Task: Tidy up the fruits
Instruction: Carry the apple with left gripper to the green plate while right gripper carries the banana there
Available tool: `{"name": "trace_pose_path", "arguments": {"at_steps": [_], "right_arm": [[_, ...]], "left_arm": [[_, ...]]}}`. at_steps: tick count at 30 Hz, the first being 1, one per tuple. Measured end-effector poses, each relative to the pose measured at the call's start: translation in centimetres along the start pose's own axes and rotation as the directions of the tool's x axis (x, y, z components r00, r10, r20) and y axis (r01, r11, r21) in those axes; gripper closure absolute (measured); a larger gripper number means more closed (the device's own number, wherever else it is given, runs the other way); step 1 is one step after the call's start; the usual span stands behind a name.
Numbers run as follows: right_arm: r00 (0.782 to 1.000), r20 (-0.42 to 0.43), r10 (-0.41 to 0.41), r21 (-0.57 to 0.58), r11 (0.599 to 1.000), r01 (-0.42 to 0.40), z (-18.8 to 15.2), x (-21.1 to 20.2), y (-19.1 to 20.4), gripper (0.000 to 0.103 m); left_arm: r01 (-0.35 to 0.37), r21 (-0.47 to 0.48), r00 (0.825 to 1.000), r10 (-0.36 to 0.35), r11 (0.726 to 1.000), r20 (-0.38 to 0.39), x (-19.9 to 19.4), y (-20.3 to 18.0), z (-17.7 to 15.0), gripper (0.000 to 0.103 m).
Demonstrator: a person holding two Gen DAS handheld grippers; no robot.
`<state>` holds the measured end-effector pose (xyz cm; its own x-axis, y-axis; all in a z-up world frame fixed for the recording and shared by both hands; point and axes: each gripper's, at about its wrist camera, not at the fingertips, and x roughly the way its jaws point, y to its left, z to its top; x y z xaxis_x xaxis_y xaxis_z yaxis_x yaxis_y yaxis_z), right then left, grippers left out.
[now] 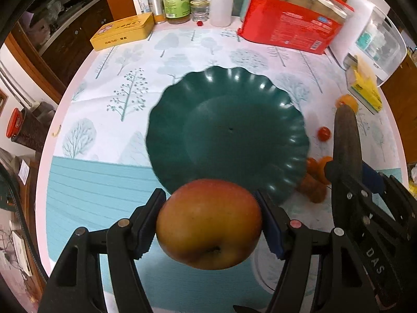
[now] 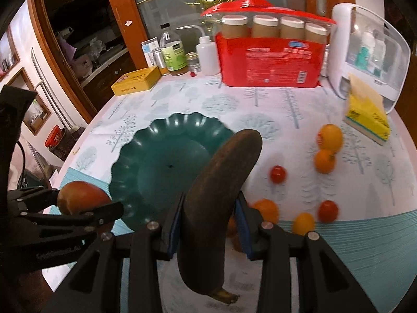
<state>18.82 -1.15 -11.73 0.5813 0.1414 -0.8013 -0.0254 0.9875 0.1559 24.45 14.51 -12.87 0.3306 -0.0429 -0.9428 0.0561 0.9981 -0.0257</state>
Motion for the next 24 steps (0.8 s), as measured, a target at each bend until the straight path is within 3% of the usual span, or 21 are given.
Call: {"name": "trace_pose_path", "arguments": {"at_steps": [14, 24], "right_arm": [[1.0, 0.005, 0.006, 0.014, 1.0, -0.006, 2.3, 6.0, 3.4, 0.066], [0.999, -0.045, 0.004, 0.0, 1.0, -0.004, 2.2, 8.6, 3.1, 0.065]], "left_arm": [[0.101, -0.021, 0.995, -0.101, 0.995, -0.002, 4.8, 4.1, 3.2, 0.035], [0.099, -0.026, 0.995, -0.1, 0.995, -0.018, 6.5, 3.8, 3.4, 0.035]]}}
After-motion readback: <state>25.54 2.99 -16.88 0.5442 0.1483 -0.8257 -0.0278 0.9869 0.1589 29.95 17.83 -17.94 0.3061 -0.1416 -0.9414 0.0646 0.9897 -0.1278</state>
